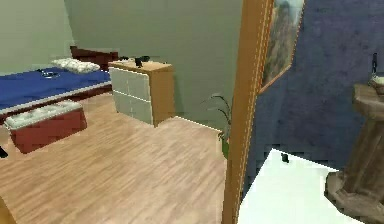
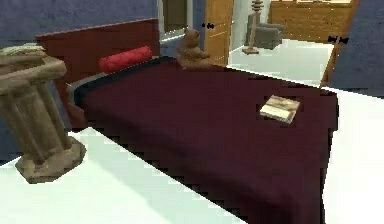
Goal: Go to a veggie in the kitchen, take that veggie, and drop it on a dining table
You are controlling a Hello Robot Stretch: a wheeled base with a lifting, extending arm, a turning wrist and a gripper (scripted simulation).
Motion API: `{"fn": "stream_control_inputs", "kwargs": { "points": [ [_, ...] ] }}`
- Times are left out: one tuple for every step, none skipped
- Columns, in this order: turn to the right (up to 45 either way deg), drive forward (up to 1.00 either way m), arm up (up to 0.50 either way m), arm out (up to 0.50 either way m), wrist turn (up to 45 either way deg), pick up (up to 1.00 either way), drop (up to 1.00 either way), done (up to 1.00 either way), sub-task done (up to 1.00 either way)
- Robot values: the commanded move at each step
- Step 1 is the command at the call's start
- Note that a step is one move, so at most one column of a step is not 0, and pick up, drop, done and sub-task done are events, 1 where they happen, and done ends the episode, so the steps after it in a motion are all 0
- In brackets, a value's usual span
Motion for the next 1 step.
{"fn": "stream_control_inputs", "kwargs": {
  "points": [
    [3.0,0.0,0.0,0.0,0.0,0.0,0.0,0.0,0.0]
  ]
}}
